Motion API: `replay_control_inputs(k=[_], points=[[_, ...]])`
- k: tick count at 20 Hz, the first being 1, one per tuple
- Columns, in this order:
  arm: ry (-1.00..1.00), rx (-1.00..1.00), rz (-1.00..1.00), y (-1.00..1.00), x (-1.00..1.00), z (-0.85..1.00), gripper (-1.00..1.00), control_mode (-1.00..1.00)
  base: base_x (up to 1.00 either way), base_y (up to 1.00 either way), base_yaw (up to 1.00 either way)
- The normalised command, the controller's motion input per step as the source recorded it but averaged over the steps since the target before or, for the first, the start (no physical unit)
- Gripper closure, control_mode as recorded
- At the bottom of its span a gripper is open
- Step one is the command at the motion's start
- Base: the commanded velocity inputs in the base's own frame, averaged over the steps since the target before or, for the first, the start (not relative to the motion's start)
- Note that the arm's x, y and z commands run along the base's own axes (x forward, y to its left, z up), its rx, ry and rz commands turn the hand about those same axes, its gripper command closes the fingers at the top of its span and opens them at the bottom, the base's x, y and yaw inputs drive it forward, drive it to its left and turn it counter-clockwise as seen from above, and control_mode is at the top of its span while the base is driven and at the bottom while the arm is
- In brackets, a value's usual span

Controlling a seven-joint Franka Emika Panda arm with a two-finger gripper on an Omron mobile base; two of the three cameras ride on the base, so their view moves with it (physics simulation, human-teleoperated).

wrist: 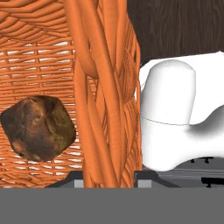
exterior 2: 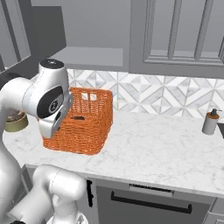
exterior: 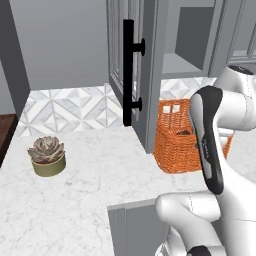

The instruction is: Open the cabinet, pick up the bread from the cabinet and place it in the basket. Then move the basket to the dining counter.

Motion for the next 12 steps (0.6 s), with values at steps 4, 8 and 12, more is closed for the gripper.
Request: replay_control_inputs(k=[4, 8, 12], points=[[0.00, 0.04, 0.07, 0.00, -0.27, 0.00, 1.00, -1.00, 0.00, 0.00, 0.00], [0.00, 0.00, 0.00, 0.00, 0.00, 0.00, 1.00, -1.00, 0.00, 0.00, 0.00], [0.00, 0.00, 0.00, 0.00, 0.00, 0.00, 1.00, -1.00, 0.00, 0.00, 0.00]])
